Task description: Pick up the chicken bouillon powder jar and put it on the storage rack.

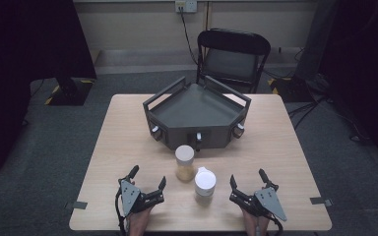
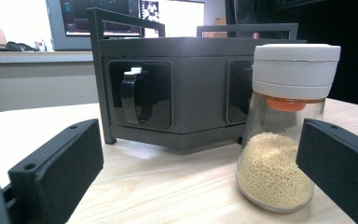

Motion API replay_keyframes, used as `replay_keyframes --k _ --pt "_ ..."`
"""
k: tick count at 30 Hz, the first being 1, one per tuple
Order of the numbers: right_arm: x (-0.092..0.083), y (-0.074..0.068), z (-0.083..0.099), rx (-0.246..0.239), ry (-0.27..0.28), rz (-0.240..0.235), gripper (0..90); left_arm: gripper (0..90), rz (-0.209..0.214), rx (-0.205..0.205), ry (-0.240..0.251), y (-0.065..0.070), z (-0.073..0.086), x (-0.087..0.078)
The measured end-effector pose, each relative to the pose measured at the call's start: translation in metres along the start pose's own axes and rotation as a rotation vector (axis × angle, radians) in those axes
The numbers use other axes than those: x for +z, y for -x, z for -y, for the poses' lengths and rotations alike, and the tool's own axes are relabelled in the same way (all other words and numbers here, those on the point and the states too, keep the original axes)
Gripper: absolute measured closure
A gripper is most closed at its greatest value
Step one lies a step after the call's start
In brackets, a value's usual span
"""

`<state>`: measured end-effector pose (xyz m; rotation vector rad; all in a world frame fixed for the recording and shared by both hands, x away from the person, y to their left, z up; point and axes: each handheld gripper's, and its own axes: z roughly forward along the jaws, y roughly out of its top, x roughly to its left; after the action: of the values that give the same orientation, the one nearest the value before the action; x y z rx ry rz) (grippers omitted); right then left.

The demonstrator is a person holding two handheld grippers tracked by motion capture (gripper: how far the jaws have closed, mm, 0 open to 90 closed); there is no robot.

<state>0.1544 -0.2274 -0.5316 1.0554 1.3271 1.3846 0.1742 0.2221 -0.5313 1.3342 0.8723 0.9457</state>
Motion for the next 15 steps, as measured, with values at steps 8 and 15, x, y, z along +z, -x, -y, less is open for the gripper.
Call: replay_keyframes --k 8,15 --pt "-0.0009 -0.0001 0.0018 0.001 0.010 0.000 2.0 0.0 0.000 0.000 0.000 0.0000 0.0000 0.0000" --pt "-0.0011 -0.0004 0.0023 0.000 0.013 0.001 2.0 0.0 -0.001 0.000 0.000 0.0001 -0.0001 0.0001"
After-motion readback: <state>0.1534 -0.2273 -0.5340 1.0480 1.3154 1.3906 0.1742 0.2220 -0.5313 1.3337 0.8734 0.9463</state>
